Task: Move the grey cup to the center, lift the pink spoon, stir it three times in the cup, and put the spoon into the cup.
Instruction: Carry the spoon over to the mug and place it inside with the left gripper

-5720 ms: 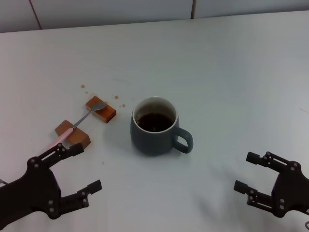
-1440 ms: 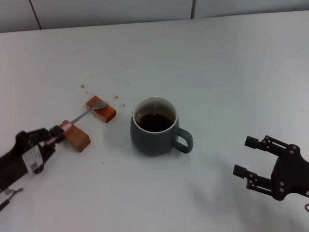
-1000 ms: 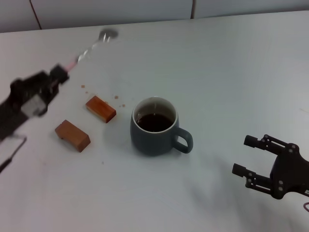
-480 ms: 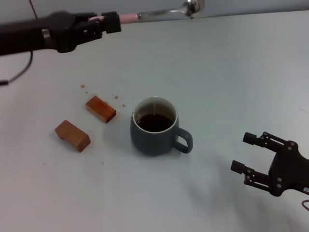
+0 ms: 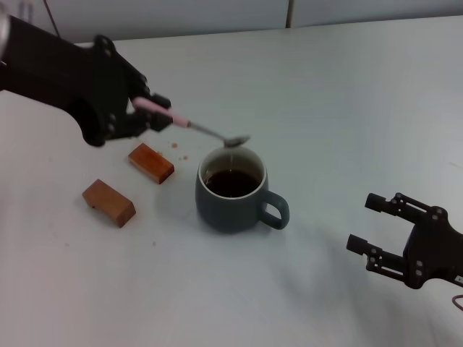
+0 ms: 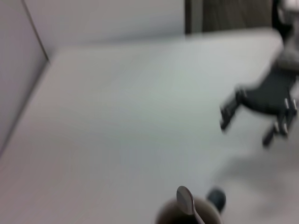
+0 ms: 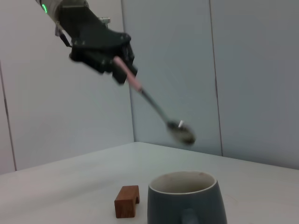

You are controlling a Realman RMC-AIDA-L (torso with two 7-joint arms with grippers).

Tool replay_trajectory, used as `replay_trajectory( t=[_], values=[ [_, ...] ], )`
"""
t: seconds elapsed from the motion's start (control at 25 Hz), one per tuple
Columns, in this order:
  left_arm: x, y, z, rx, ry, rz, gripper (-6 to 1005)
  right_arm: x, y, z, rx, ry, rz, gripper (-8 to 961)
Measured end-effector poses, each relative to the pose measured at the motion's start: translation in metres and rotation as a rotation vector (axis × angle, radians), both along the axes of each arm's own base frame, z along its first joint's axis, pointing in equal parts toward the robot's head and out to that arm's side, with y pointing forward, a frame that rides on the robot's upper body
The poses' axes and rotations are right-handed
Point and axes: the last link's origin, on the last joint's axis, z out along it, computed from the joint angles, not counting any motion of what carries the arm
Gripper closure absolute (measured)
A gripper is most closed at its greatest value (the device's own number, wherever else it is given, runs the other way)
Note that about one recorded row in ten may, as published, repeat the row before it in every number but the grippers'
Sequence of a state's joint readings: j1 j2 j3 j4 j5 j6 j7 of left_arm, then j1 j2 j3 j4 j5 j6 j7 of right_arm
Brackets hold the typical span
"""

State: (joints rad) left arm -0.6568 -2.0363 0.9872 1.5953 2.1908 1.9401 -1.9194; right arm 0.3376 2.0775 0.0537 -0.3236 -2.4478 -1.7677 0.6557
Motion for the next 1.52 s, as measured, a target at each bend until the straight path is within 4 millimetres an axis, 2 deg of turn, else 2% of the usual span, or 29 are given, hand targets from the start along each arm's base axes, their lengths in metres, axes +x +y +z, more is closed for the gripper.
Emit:
replay_trajectory(
  t=[0.16, 0.2, 0.36, 0.44, 0.48, 0.64, 0.92, 1.2, 1.52],
  values=[
    [0.008, -0.003, -0.012, -0.009, 0.118, -0.035, 857, 0.000, 0.000, 0.000, 0.001, -0.002, -0.002, 208],
    [0.015, -0.005, -0.029, -0.037, 0.225, -0.068, 857, 0.000, 0.000, 0.000, 0.001, -0.002, -0.002, 208],
    [0.017, -0.005, -0.034, -0.043, 0.242, -0.076, 856, 0.000, 0.001, 0.000, 0.001, -0.001, -0.002, 208],
    [0.021, -0.005, -0.041, -0.052, 0.265, -0.094, 855, 0.000, 0.001, 0.000, 0.001, -0.001, -0.001, 207],
    [0.026, -0.004, -0.052, -0.048, 0.305, -0.121, 855, 0.000, 0.001, 0.000, 0.001, -0.002, -0.001, 207],
    [0.028, -0.004, -0.055, -0.045, 0.313, -0.133, 853, 0.000, 0.001, 0.000, 0.001, -0.001, -0.001, 207],
    [0.034, 0.001, -0.080, -0.043, 0.428, -0.181, 851, -0.001, 0.001, -0.001, -0.001, 0.003, 0.002, 208],
    [0.037, 0.003, -0.086, -0.046, 0.463, -0.199, 848, -0.002, 0.001, -0.002, -0.003, 0.008, 0.004, 207],
    [0.046, -0.005, -0.088, -0.080, 0.464, -0.223, 845, -0.002, 0.001, -0.002, -0.004, 0.009, 0.004, 208]
  ],
)
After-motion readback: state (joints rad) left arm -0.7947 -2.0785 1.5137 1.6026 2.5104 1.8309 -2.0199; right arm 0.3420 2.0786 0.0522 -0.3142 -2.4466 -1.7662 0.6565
